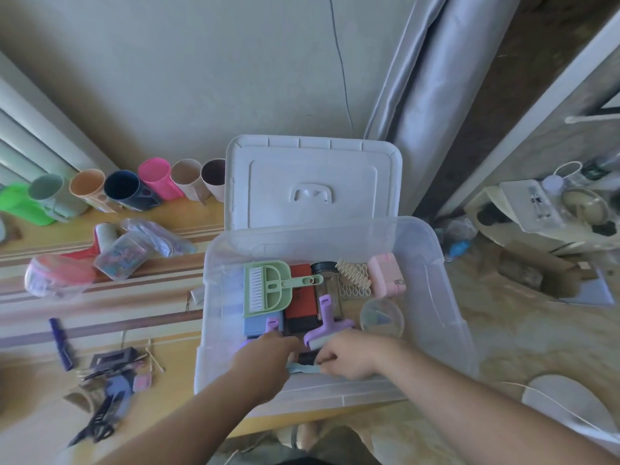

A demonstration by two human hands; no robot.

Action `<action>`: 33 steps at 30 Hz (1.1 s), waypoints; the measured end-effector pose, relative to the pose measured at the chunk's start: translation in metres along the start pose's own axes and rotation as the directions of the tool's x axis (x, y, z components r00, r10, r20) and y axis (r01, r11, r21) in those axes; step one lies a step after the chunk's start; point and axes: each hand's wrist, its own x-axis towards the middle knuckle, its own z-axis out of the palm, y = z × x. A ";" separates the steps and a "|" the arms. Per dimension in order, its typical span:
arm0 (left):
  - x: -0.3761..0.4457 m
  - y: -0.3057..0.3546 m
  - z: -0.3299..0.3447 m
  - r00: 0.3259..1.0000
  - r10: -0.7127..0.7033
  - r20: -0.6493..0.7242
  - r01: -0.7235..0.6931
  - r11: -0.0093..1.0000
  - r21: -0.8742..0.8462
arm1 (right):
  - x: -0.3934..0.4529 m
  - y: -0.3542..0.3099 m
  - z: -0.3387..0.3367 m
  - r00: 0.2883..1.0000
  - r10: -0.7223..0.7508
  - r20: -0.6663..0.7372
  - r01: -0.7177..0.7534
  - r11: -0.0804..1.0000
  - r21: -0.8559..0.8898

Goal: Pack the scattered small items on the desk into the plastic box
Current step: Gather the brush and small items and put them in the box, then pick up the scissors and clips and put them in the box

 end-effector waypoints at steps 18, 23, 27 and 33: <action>-0.069 -0.089 -0.017 0.767 -0.095 -0.635 -0.167 0.926 -0.339 | 0.047 -0.054 0.011 0.996 -0.014 -0.088 0.005 0.994 -0.105; -0.065 -0.143 -0.022 0.722 -0.165 -0.671 -0.111 0.931 -0.348 | 0.016 -0.084 -0.010 0.919 -0.078 -0.386 0.068 0.997 -0.040; -0.065 -0.217 -0.007 0.770 -0.277 -0.574 0.013 0.907 -0.420 | 0.012 -0.134 -0.029 0.754 -0.169 -0.635 0.213 0.977 -0.007; -0.091 -0.328 0.018 0.784 -0.522 -0.337 0.315 0.801 -0.508 | 0.067 -0.257 -0.029 0.690 -0.331 -0.644 0.359 0.929 -0.093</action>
